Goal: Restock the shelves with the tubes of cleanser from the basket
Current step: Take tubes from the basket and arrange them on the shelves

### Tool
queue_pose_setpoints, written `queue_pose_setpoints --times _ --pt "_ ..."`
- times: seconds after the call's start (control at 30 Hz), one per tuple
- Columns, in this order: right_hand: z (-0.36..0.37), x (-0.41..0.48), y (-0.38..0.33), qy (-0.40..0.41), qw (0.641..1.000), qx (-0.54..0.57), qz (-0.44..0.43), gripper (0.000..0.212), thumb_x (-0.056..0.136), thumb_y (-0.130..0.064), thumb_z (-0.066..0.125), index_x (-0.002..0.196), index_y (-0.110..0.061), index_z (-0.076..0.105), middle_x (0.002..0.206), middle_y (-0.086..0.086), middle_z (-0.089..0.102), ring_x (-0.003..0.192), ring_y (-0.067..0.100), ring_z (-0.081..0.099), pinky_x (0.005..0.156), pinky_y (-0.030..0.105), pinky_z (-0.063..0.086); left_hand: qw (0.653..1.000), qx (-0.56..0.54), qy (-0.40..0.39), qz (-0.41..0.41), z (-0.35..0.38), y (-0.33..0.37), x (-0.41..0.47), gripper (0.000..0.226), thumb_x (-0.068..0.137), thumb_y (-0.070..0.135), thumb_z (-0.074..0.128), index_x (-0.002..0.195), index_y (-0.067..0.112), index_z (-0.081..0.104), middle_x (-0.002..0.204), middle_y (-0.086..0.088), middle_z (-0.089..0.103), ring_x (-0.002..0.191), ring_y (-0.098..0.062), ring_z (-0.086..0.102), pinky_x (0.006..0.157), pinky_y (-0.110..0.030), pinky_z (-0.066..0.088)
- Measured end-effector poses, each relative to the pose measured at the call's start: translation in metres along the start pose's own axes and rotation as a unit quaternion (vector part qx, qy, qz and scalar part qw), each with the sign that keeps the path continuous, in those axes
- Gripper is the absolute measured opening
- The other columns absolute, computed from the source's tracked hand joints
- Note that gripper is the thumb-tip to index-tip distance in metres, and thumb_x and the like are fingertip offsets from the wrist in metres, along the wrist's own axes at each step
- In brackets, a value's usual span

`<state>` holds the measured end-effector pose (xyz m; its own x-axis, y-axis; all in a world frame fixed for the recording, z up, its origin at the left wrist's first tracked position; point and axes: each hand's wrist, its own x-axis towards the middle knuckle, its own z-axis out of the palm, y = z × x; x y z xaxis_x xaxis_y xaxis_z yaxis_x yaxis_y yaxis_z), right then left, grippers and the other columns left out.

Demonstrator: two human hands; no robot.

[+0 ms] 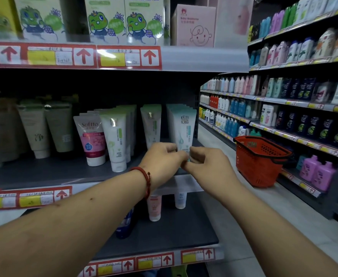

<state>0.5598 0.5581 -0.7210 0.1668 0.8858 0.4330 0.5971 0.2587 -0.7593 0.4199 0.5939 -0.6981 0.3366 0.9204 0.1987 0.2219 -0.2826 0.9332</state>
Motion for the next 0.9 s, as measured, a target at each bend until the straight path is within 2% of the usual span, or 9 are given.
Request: queue_pose_setpoints --times 0.07,0.2,0.23,0.3,0.37,0.47,0.57,0.73,0.9 --pt "0.000 0.002 0.001 -0.001 1.000 -0.007 0.001 0.010 0.084 -0.022 0.070 0.081 -0.031 0.069 0.071 -0.021 0.069 0.072 -0.006 0.062 0.064 0.018 0.046 1.000 0.004 -0.002 0.003 -0.001 0.000 -0.001 0.021 0.088 0.016 0.064 0.104 0.017 0.078 0.097 0.004 0.078 0.094 -0.013 0.072 0.095 -0.037 0.056" --pt "-0.003 0.002 -0.004 0.017 1.000 0.001 0.013 0.013 0.084 -0.021 0.070 0.094 -0.027 0.077 0.079 -0.016 0.074 0.082 0.000 0.068 0.073 0.025 0.053 0.999 0.010 0.027 -0.024 -0.002 -0.001 0.001 0.018 0.087 0.026 0.061 0.079 0.022 0.077 0.069 0.005 0.072 0.067 -0.017 0.065 0.074 -0.033 0.052" --pt "-0.005 0.004 -0.004 0.028 0.999 0.007 0.017 0.012 0.087 -0.020 0.068 0.094 -0.023 0.078 0.078 -0.012 0.074 0.078 0.003 0.067 0.073 0.026 0.053 0.999 -0.009 0.034 -0.042 -0.003 -0.001 0.003 0.024 0.087 0.034 0.060 0.074 0.021 0.075 0.071 -0.002 0.072 0.068 -0.024 0.067 0.077 -0.036 0.053" --pt "-0.008 0.008 -0.007 0.057 0.997 0.030 0.039 0.027 0.093 -0.025 0.059 0.072 -0.011 0.069 0.064 0.001 0.063 0.059 0.021 0.054 0.064 0.037 0.047 0.992 -0.090 0.045 -0.072 -0.003 0.000 0.009 0.035 0.089 0.051 0.056 0.088 0.019 0.072 0.101 -0.014 0.073 0.098 -0.035 0.069 0.097 -0.044 0.052" --pt "-0.009 0.013 -0.009 0.071 0.988 0.103 0.092 0.045 0.095 -0.040 0.052 0.061 -0.011 0.048 0.062 0.015 0.040 0.056 0.020 0.035 0.061 0.045 0.038 0.978 -0.182 0.041 -0.097 -0.004 0.005 0.011 0.054 0.100 0.053 0.044 0.129 0.010 0.060 0.134 -0.013 0.059 0.128 -0.029 0.055 0.111 -0.040 0.042" --pt "-0.008 0.020 -0.010 0.071 0.960 0.220 0.158 0.051 0.099 -0.051 0.046 0.096 -0.007 0.072 0.082 0.012 0.067 0.078 0.014 0.062 0.086 0.047 0.053 0.960 -0.252 0.027 -0.118 -0.007 0.013 0.007 0.079 0.102 0.060 0.030 0.152 -0.001 0.032 0.159 -0.018 0.034 0.147 -0.028 0.035 0.121 -0.042 0.029" --pt "-0.009 0.018 -0.017 0.032 0.940 0.282 0.187 0.058 0.106 -0.047 0.037 0.133 -0.001 0.060 0.130 0.012 0.066 0.119 0.021 0.064 0.105 0.039 0.050 0.948 -0.290 0.023 -0.127 -0.008 0.013 0.010 0.087 0.099 0.066 0.026 0.151 -0.003 0.033 0.159 -0.021 0.033 0.146 -0.030 0.035 0.121 -0.044 0.029" --pt "-0.008 0.018 -0.021 0.027 0.936 0.294 0.192 0.062 0.106 -0.048 0.033 0.133 0.002 0.059 0.132 0.017 0.065 0.117 0.022 0.065 0.104 0.038 0.051 0.949 -0.290 0.006 -0.123 -0.008 0.010 0.012 0.089 0.098 0.069 0.027 0.147 -0.004 0.040 0.153 -0.021 0.043 0.141 -0.029 0.045 0.118 -0.043 0.034" --pt "-0.009 0.026 -0.019 0.040 0.938 0.290 0.185 0.065 0.105 -0.051 0.035 0.138 0.001 0.055 0.139 0.016 0.060 0.124 0.022 0.062 0.107 0.038 0.048 0.949 -0.293 0.011 -0.114 -0.013 0.009 0.020 0.092 0.097 0.070 0.028 0.153 -0.002 0.029 0.160 -0.019 0.032 0.148 -0.029 0.033 0.121 -0.045 0.028"
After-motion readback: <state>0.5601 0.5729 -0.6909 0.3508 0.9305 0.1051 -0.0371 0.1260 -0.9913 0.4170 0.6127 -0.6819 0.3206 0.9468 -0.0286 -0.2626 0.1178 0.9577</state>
